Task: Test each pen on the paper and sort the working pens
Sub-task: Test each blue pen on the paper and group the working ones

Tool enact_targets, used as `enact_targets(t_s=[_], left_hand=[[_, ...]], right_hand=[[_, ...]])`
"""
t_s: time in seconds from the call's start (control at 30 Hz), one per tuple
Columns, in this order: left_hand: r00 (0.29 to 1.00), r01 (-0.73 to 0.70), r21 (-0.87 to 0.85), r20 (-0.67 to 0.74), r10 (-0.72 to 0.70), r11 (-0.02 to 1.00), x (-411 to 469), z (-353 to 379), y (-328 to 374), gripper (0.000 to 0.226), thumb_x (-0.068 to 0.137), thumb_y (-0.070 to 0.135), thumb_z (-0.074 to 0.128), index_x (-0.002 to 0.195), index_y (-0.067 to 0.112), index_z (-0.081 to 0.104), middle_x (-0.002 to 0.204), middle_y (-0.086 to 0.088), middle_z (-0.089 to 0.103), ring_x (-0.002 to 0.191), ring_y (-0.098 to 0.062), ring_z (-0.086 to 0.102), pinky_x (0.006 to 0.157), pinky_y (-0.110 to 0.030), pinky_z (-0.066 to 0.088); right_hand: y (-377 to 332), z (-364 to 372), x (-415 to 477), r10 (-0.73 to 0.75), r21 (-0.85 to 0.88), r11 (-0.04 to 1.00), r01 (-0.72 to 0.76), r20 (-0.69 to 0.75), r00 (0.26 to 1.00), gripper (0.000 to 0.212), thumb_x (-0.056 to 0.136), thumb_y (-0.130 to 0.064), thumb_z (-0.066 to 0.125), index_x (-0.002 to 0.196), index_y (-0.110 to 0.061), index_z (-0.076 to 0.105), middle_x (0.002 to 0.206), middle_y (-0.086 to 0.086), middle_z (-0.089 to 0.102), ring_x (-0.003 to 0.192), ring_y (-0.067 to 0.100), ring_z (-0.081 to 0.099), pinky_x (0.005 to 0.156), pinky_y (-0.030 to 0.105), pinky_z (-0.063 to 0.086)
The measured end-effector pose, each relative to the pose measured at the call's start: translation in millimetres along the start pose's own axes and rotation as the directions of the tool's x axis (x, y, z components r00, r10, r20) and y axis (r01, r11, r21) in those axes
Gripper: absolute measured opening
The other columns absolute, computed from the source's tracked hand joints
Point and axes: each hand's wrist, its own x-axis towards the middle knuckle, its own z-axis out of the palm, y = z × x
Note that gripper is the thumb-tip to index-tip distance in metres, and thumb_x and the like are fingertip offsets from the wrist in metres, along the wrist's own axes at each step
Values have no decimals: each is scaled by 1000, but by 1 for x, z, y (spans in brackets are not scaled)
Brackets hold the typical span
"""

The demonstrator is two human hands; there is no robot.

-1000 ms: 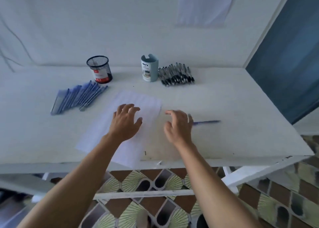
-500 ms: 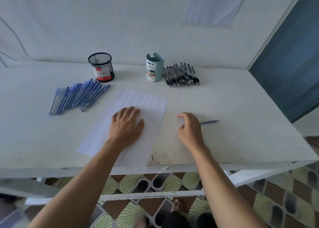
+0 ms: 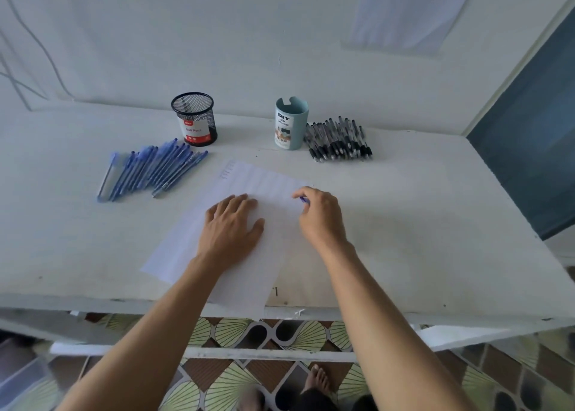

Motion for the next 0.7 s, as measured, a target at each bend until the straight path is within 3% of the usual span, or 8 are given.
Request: enact_targets(t_s=[0.13,0.27,0.4,0.53,0.6,0.7], left_hand=[[998,55,-186,-26,-61,981,-1,-6,-1,53,90,42,37,135,21,56,145,0,53,139,-23,38,113,-34,22],[986,82,-378,-104,-130,922,-4,-12,-3,41,86,38,41,108,17,68,118,-3,68,121,-26,53,96,-29,32],[987,78,-331,-105,-118,940,-4,-8,-4,40,79,66,42,85,30,59,92,9,64,107,-20,52,89,-34,40],[995,76,-190,-57,-88,979,-4,-3,-3,52,70,80,43,83,31,58,90,13,54,110,-17,43,91,-33,34],[995,64,-158,-66,-75,985,-3,-3,-1,47,73,76,50,84,31,52,91,12,53,111,-20,44,92,-35,36],[994,55,-137,-86,-67,989,-2,-1,2,30,85,53,65,88,26,54,97,5,57,116,-25,44,97,-38,36]], right_hand=[[-34,14,25,106,189,974,-124,99,989,34,87,2,53,110,-14,73,107,6,73,101,18,67,79,12,39],[-42,29,38,163,217,956,-198,170,972,27,83,-6,67,109,-12,72,110,4,73,105,19,66,80,10,37],[-36,36,42,189,232,944,-234,201,961,29,80,-17,78,107,-11,72,109,3,72,104,16,65,82,14,40],[-29,33,41,162,271,943,-195,139,977,17,91,-20,63,103,-13,72,105,0,73,101,16,66,76,15,38],[-20,32,41,120,213,968,-131,64,991,22,91,-14,57,107,-15,71,110,1,73,105,21,65,82,23,42],[-1,35,41,28,-90,996,-28,-1,1000,38,90,-12,55,127,-16,63,133,4,63,133,28,48,102,37,35]])
